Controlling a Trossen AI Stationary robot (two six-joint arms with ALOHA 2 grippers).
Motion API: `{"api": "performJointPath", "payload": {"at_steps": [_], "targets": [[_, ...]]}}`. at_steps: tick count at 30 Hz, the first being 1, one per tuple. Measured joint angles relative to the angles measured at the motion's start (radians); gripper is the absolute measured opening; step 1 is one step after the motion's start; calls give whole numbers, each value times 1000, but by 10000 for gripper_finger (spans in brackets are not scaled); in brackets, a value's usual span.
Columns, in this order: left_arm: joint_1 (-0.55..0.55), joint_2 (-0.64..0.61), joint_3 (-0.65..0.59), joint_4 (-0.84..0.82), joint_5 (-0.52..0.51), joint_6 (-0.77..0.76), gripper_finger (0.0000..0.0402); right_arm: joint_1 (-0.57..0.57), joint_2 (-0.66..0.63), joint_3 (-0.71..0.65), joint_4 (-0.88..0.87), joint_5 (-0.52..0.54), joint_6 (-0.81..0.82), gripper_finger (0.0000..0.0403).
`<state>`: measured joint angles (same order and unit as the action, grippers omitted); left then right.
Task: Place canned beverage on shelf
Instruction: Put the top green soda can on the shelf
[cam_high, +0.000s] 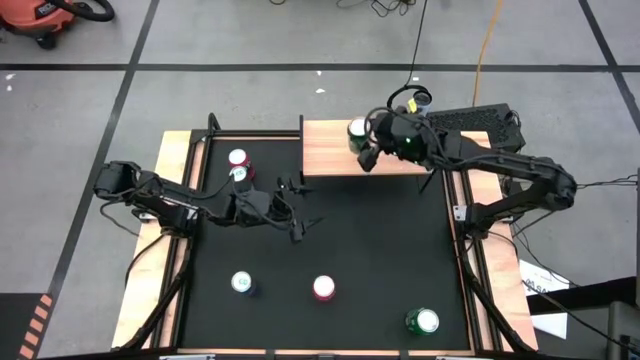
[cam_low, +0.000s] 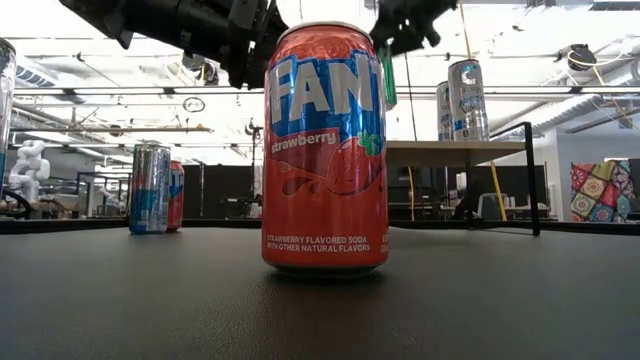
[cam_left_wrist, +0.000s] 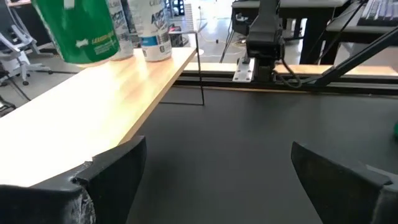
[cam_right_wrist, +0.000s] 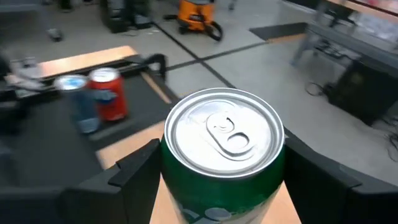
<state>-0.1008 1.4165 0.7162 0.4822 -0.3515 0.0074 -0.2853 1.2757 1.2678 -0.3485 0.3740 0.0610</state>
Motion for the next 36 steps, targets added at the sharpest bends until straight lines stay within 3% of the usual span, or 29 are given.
{"api": "performJointPath", "payload": {"at_steps": [10, 16, 26, 36], "targets": [[0, 0, 0, -3, -24, 3, 396, -75, 1, -174, 144, -34, 12, 274], [1, 0, 0, 1, -28, 7, 396, -91, 1, -177, 140, -72, 25, 280], [1, 1, 0, -2, -92, 1, 395, -93, -12, -176, 151, -64, 28, 361], [13, -23, 27, 1, -112, 97, 378, -53, -102, -176, 226, -64, -50, 355]]}}
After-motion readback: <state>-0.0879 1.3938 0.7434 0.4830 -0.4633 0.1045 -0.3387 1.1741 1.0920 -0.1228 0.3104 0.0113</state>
